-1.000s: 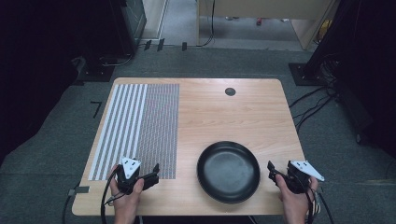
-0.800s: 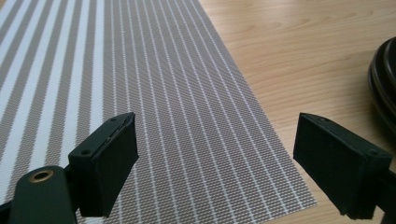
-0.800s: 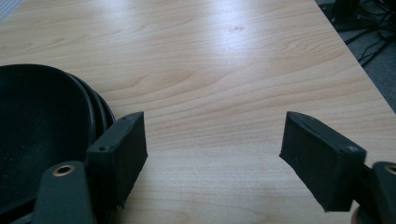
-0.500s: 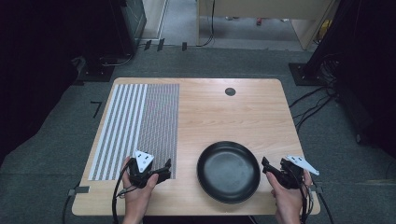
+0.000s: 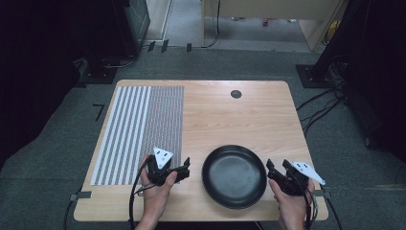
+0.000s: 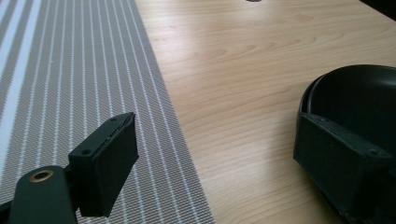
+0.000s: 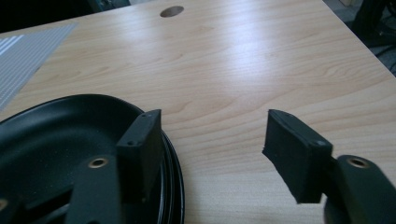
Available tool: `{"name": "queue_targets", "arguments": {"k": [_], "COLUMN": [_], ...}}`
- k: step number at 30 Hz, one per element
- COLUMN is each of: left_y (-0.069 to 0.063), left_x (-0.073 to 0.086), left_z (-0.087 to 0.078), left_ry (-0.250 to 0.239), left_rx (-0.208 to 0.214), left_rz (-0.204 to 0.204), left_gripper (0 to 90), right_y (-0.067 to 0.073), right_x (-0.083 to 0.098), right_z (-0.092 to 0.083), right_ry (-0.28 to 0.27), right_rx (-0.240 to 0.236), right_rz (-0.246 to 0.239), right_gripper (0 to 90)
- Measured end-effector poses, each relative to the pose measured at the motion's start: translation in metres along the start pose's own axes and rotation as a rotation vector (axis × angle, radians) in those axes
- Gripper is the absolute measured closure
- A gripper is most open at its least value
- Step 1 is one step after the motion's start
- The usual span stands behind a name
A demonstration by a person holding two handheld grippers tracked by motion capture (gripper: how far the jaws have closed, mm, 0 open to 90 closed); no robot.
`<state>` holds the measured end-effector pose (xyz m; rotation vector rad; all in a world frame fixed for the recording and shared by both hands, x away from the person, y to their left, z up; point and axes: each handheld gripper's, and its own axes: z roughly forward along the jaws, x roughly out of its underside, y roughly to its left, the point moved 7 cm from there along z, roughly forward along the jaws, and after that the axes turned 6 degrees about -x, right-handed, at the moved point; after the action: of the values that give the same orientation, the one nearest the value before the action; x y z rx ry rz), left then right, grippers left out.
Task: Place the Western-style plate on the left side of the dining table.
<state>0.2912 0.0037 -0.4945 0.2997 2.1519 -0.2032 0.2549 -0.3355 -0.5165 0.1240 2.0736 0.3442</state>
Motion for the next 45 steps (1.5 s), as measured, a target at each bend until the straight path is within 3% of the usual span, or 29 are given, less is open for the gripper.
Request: {"name": "queue_targets", "arguments": {"k": [5, 11, 16, 21, 27, 30, 38, 45], "left_y": [-0.007, -0.012, -0.017, -0.025, -0.032, -0.038, -0.048, -0.051], "left_x": [0.002, 0.004, 0.008, 0.009, 0.014, 0.017, 0.021, 0.023], "left_z": [0.003, 0.003, 0.004, 0.004, 0.007, 0.008, 0.008, 0.008], "left_ry": [0.004, 0.006, 0.012, 0.021, 0.039, 0.054, 0.069, 0.066], "left_rx": [0.014, 0.030, 0.044, 0.077, 0.092, 0.112, 0.130, 0.164], "left_rz": [0.004, 0.005, 0.002, 0.001, 0.022, 0.035, 0.039, 0.017], "left_gripper": [13.6, 13.6, 13.6, 13.6, 14.4, 14.6, 25.3, 39.5], "right_y": [0.001, -0.002, 0.004, 0.004, 0.001, 0.001, 0.003, 0.003], "right_x": [0.000, 0.002, 0.005, 0.010, 0.011, 0.013, 0.011, 0.015], "right_z": [-0.001, 0.001, 0.001, 0.004, 0.005, 0.007, 0.004, 0.005], "right_ry": [-0.010, 0.004, 0.011, 0.053, 0.069, 0.067, 0.056, 0.108], "right_rx": [-0.031, -0.111, -0.161, -0.135, -0.152, -0.194, -0.233, -0.269], "right_rz": [-0.025, 0.054, 0.055, 0.011, 0.049, 0.102, 0.103, 0.145], "right_gripper": [42.8, 53.0, 60.7, 64.2, 64.1, 64.9, 68.8, 74.7]}}
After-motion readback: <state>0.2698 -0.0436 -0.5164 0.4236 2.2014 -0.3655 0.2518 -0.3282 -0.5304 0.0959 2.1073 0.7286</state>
